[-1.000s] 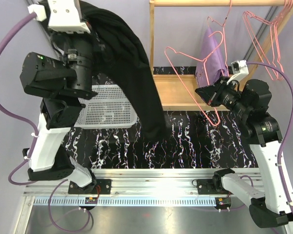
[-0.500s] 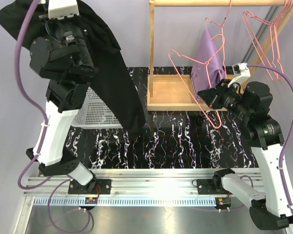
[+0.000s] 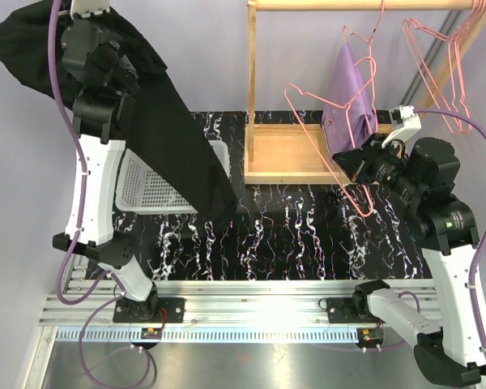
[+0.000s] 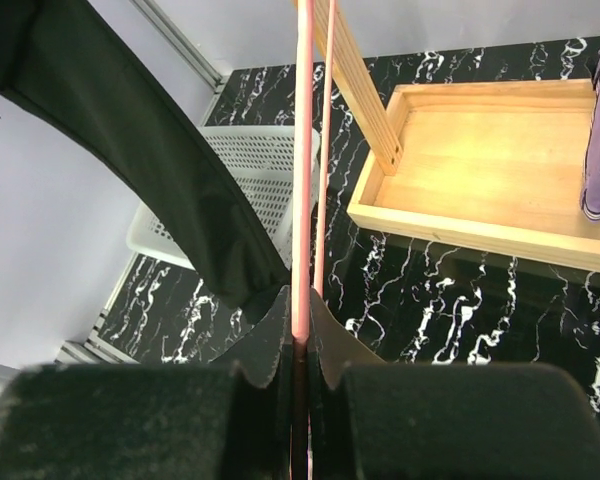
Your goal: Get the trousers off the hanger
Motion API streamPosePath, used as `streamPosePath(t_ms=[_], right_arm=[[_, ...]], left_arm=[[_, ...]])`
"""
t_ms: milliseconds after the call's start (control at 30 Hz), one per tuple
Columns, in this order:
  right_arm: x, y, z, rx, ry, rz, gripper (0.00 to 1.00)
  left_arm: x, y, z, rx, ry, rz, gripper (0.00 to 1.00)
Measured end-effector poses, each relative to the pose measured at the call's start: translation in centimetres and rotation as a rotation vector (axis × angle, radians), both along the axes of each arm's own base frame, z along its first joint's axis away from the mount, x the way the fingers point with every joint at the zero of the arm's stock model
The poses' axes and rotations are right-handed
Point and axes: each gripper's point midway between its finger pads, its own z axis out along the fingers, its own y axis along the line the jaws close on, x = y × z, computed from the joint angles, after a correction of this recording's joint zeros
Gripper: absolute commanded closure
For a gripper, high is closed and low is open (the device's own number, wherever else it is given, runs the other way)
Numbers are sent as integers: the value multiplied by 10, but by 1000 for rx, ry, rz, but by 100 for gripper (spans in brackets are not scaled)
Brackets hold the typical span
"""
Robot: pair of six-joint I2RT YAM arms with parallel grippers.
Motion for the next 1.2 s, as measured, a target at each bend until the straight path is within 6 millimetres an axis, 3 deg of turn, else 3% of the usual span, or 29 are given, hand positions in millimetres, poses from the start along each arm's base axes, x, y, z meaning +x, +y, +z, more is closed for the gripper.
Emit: streamPosePath(t_ms=[167, 300, 400, 500, 667, 833, 967, 1067, 1200], right_arm=[[-5, -2, -3, -7, 0, 0, 100], [-10, -2, -5, -5, -2, 3, 100], [-13, -2, -7, -5, 0, 10, 100], [-16, -2, -11, -5, 4, 12, 100], [-22, 0, -17, 1, 12, 33, 100], [-24, 2, -20, 3, 15, 48, 100], [-26, 5, -19, 8, 10, 66, 100], [-27, 7, -17, 16, 5, 81, 100], [-28, 10, -15, 28, -3, 94, 100]], left_arm=[[19, 22, -18, -5, 31, 17, 100], [43, 45, -44, -26, 75, 48, 100], [69, 55, -74, -40, 134, 63, 100], [98, 53, -107, -43, 207, 51, 100], [142, 17, -167, 15, 351, -7, 100], [174, -66, -210, 168, 464, -121, 100], [176, -116, -230, 264, 524, -192, 100], [168, -122, -238, 300, 545, -198, 100], [142, -105, -250, 330, 599, -176, 100]])
